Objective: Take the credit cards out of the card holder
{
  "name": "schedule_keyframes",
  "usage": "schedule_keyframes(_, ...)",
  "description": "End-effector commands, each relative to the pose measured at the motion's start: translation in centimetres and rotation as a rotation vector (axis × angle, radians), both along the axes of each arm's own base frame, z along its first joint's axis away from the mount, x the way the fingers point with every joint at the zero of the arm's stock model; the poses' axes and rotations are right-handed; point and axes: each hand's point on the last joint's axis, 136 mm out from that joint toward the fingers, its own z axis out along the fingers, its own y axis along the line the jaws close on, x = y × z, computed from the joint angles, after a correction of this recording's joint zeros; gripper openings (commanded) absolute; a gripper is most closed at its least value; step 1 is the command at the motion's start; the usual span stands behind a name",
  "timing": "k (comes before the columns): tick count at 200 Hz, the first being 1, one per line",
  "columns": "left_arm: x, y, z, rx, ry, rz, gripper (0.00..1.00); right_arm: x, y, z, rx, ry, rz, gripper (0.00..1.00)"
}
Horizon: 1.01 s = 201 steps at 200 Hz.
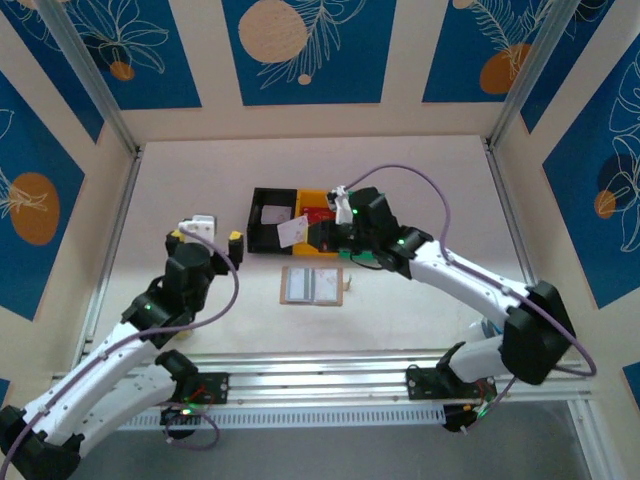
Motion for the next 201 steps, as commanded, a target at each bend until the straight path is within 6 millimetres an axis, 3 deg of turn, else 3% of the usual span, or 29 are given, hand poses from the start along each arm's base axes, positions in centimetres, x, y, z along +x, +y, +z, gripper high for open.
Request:
schedule_keyframes(1,0.0,2.4,2.7,-0.031,-0.137,0.126,1.0,2.0,1.3,-0.5,-0.023,0.041,-0.081,0.0)
schedule_keyframes(85,0.8,2.0,1.5,0.004,-0.092,0.137,1.0,9.5,4.7,-5.9,-0.173,0.204,-0.287,0.0)
schedule_keyframes(201,0.9,1.8,1.7,0.001,-0.107,0.122,1.0,15.2,7.7,-10.6,-0.148,0.323,-0.39,0.0)
